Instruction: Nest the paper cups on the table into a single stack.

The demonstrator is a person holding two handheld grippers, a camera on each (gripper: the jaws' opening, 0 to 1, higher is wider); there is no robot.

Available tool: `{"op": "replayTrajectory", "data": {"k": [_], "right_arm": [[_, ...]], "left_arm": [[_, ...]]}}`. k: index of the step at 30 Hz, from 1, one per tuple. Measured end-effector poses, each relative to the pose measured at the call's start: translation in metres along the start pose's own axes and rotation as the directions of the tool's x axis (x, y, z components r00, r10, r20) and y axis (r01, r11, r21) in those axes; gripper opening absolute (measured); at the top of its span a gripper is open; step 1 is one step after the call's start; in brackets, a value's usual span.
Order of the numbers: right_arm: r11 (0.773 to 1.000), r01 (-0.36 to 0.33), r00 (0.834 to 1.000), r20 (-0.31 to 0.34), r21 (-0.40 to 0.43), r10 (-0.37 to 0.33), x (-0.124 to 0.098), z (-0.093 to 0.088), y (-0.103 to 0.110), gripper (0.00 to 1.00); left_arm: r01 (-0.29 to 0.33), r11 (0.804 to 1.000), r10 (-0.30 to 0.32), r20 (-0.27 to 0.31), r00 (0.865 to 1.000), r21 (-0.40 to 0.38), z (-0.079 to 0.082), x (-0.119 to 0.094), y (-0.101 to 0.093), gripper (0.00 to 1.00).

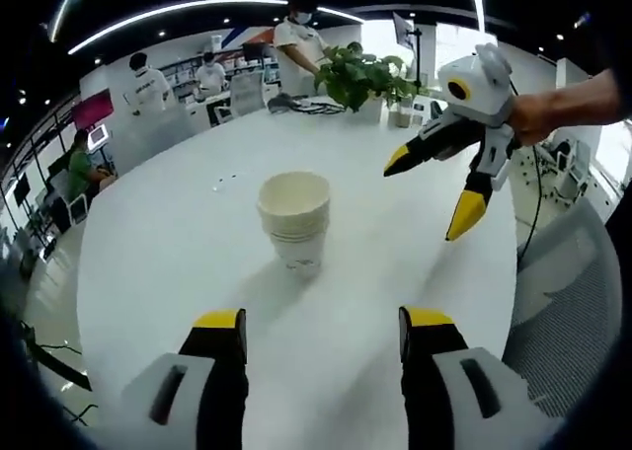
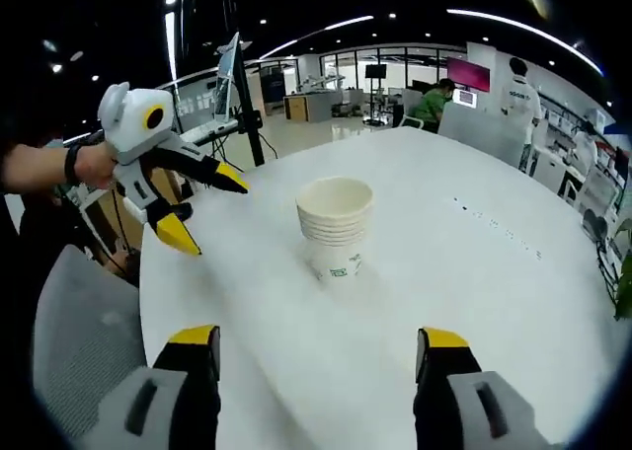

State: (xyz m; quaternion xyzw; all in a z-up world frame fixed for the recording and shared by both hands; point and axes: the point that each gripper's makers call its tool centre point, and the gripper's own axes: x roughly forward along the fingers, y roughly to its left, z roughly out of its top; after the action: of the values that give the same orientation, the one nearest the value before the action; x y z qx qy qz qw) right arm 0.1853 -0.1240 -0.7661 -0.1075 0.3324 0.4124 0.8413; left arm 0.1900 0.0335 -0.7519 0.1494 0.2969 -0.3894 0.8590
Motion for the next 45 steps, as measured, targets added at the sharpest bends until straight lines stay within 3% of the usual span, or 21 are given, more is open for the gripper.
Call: {"op": "replayTrajectory", "data": {"k": [3,12,20,33,40,45], "right_arm": [[1.000,0.014,1.000,0.008,0.020,-0.014,-0.004,-0.005,0.001,0.88],[0.995,0.042,0.998,0.051,0.087,-0.047,-0.024,-0.017,0.012,0.90],[0.989,0.045,0.997,0.051,0.137,-0.053,-0.040,-0.040,0.028,0.90],[0.975,0.071,0.994,0.070,0.209,-0.087,-0.052,-0.064,0.039,0.91],[0.966,0.114,0.990,0.050,0.234,-0.129,-0.060,-0.084,0.049,0.91],[0.952,0.136,0.987,0.047,0.273,-0.155,-0.067,-0.091,0.042,0.92]], "left_arm": [[-0.017,1.000,0.017,0.013,1.000,-0.015,-0.002,-0.007,-0.002,0.62],[-0.043,0.998,0.044,0.037,0.998,-0.044,-0.010,-0.021,-0.019,0.66],[-0.061,0.995,0.064,0.038,0.997,-0.082,-0.024,-0.037,-0.030,0.67],[-0.076,0.990,0.081,0.040,0.996,-0.116,-0.044,-0.050,-0.041,0.70],[-0.074,0.988,0.078,0.024,0.997,-0.135,-0.060,-0.045,-0.047,0.70],[-0.079,0.986,0.085,0.039,0.996,-0.144,-0.056,-0.048,-0.049,0.71]]}}
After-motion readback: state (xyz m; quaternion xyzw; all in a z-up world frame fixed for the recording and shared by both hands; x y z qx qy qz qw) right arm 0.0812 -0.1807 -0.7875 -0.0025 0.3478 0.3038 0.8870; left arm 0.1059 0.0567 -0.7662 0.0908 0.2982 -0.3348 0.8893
